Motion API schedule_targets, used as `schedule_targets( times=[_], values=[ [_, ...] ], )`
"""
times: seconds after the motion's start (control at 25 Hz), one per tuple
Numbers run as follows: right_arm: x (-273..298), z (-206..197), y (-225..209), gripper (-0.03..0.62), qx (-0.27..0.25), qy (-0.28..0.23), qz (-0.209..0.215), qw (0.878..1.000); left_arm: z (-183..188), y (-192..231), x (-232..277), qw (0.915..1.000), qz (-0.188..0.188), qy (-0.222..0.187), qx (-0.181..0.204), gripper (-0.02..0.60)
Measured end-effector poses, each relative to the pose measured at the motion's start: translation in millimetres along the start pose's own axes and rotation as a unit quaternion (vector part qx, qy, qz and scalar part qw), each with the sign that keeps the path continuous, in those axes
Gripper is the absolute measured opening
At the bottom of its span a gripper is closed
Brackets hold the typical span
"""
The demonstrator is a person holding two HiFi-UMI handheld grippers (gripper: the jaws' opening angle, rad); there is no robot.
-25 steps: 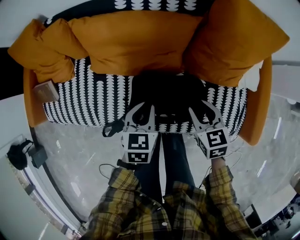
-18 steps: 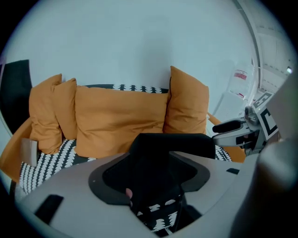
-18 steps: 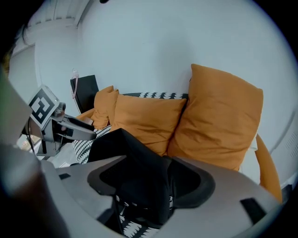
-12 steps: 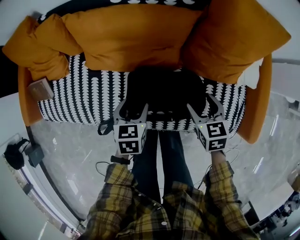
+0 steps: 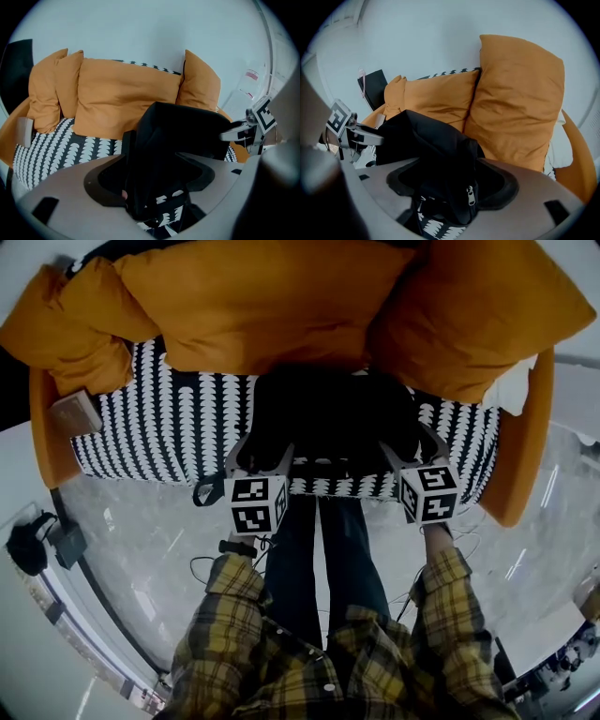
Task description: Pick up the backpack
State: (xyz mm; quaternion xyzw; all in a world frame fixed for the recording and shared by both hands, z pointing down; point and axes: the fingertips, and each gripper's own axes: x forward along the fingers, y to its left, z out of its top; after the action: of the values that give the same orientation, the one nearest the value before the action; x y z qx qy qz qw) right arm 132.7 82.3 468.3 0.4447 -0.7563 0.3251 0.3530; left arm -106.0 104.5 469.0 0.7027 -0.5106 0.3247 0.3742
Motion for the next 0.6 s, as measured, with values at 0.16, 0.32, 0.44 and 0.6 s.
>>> schedule_targets(
  times=[0.16,0.32,0.44,0.6],
  values=[
    [11.0,-3.0,-4.2,0.318,-0.012,0.005,-0.004,1.0,-7.1,0.4,13.7,0.9999,-0.006,0.014,0.0,0.319],
    [22.4,-2.3,0.3,0.318,-0.017,0.014,0.005,1.0,-9.5,1.9,24.3,0.9998,-0.006,0.021,0.001,0.319],
    [31.6,-5.6,0.2,0.318,-0.021,0.026,0.011,0.999,-13.5,-0.7,34.7,0.9995,-0.011,0.027,-0.013,0.319],
    [43.5,-11.9,2.8,0.316,-0.023,0.039,0.014,0.999,-21.1,-1.9,49.1,0.9987,-0.018,0.041,-0.024,0.319]
  ],
)
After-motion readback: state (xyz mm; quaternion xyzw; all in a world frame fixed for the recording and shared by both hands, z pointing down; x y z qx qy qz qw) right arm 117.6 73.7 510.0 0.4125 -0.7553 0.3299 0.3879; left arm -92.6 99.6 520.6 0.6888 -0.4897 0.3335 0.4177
